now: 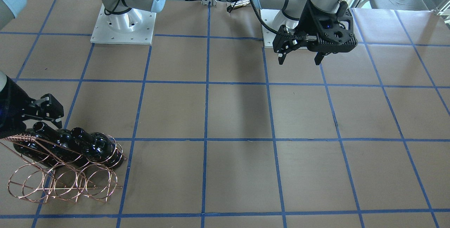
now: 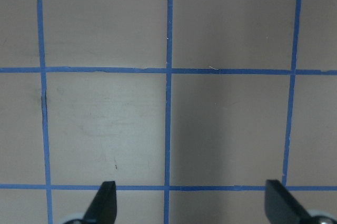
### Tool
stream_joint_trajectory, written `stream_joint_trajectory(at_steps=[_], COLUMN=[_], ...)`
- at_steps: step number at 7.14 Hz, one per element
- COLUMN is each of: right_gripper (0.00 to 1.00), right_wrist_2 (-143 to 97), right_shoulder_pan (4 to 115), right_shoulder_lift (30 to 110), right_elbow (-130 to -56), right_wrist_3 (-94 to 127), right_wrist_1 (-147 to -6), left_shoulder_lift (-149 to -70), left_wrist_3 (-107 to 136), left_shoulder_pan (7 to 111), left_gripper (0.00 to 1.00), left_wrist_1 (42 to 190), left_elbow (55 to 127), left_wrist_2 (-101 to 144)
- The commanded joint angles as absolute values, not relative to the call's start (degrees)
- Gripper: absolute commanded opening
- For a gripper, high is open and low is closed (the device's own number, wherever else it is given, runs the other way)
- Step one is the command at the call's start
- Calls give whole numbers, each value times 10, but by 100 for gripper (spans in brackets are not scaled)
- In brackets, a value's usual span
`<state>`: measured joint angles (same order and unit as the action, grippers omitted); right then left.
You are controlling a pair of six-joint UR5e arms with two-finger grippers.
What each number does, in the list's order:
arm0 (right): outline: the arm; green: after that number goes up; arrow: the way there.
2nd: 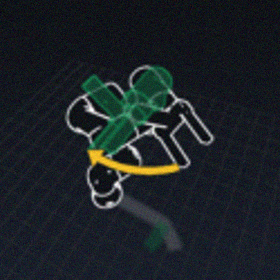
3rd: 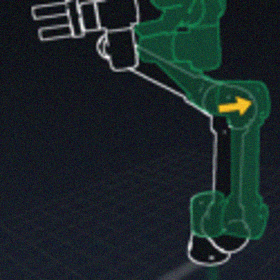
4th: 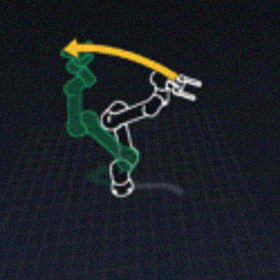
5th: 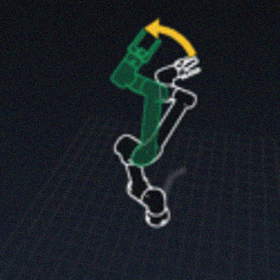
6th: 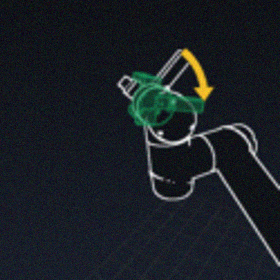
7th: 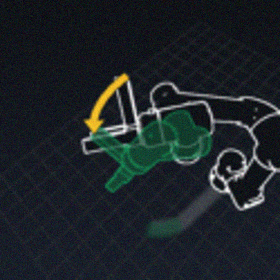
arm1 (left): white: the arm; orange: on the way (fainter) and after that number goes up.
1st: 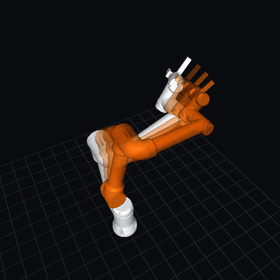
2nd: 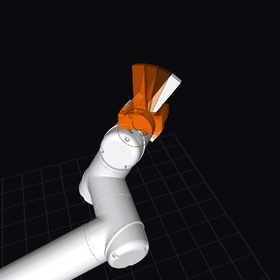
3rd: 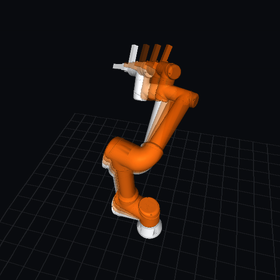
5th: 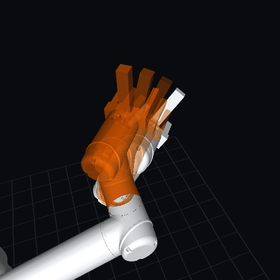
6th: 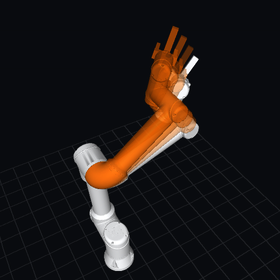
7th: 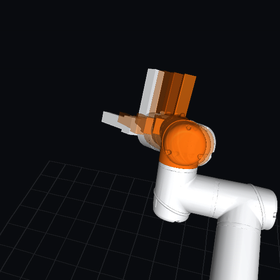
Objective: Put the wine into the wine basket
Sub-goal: 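Tilt the bottle and insert it into the empty rack slot, then open the right gripper and raise it off the rack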
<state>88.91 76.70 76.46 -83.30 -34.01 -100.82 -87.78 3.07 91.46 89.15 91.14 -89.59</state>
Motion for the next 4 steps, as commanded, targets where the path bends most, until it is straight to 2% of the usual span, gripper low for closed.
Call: stream_joint_trajectory(at_steps=[1,3,4], right_gripper=[100,100,100], right_wrist_2=[889,889,892], right_shoulder_pan=[771,779,786], right_shoulder_lift=[850,944,973], right_elbow=[-833,-836,-860], right_wrist_3=[-307,-242,-227], right_wrist_1=[-923,-813,-812], left_shoulder_lift=[-877,-874,-874], left_wrist_3=[31,32,32], left_shoulder_pan=[909,911,911], left_gripper=[100,100,100], left_wrist_1=[888,892,895], left_elbow=[911,910,911], left_wrist_2=[-897,-896,-894])
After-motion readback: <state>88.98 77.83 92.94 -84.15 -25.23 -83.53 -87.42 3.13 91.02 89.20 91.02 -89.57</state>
